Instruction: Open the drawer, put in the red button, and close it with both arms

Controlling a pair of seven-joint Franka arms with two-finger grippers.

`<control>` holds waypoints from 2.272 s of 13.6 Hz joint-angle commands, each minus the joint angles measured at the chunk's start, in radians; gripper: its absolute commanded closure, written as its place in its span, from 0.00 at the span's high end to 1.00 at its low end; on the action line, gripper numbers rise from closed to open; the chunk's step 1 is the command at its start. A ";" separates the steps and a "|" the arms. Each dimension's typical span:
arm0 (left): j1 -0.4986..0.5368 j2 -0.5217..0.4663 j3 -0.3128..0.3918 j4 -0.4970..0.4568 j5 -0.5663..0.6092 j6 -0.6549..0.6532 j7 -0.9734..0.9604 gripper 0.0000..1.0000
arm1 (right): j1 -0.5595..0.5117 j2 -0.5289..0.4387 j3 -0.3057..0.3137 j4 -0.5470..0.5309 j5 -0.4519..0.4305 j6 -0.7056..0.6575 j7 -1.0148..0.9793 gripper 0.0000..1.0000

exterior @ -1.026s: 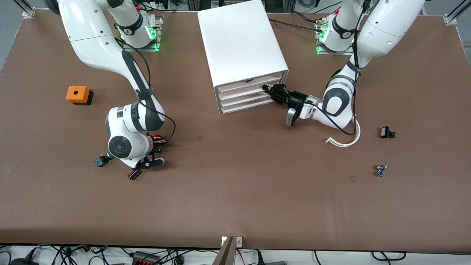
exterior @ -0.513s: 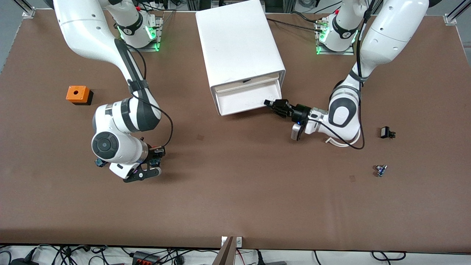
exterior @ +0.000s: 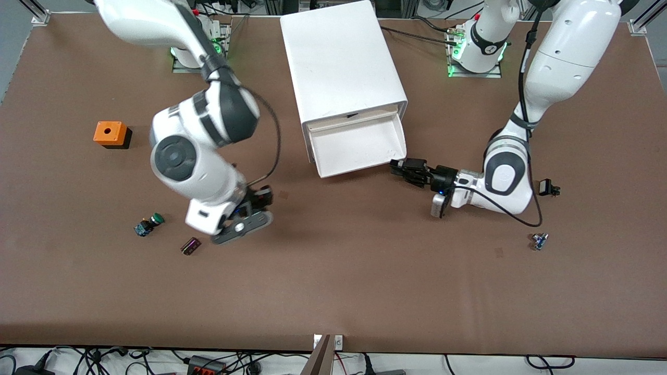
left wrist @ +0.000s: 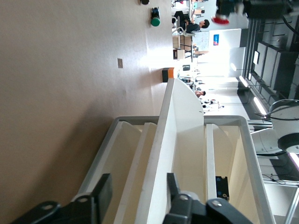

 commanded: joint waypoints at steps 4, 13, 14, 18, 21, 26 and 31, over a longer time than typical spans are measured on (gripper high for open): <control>0.099 -0.060 -0.003 0.171 0.214 -0.150 -0.248 1.00 | 0.222 0.019 -0.003 0.021 -0.008 0.121 0.116 0.00; 0.100 -0.121 -0.016 0.299 0.834 -0.164 -0.614 1.00 | 0.319 0.083 0.002 0.018 -0.002 0.084 0.325 0.00; 0.096 -0.138 -0.016 0.299 0.894 -0.167 -0.670 1.00 | 0.333 0.086 0.002 0.018 -0.001 0.072 0.326 0.00; 0.067 -0.144 -0.029 0.338 1.240 -0.164 -0.707 1.00 | 0.356 0.112 0.002 0.018 0.001 0.044 0.331 0.00; 0.082 -0.066 -0.012 0.407 1.327 -0.158 -0.693 1.00 | 0.373 0.112 0.002 0.018 -0.001 0.012 0.332 0.02; 0.123 -0.023 -0.010 0.401 1.318 -0.118 -0.705 1.00 | 0.367 0.102 -0.001 0.021 -0.001 0.009 0.383 1.00; 0.128 -0.029 -0.019 0.398 1.313 -0.120 -0.737 1.00 | 0.240 0.004 -0.021 0.022 -0.010 0.010 0.449 1.00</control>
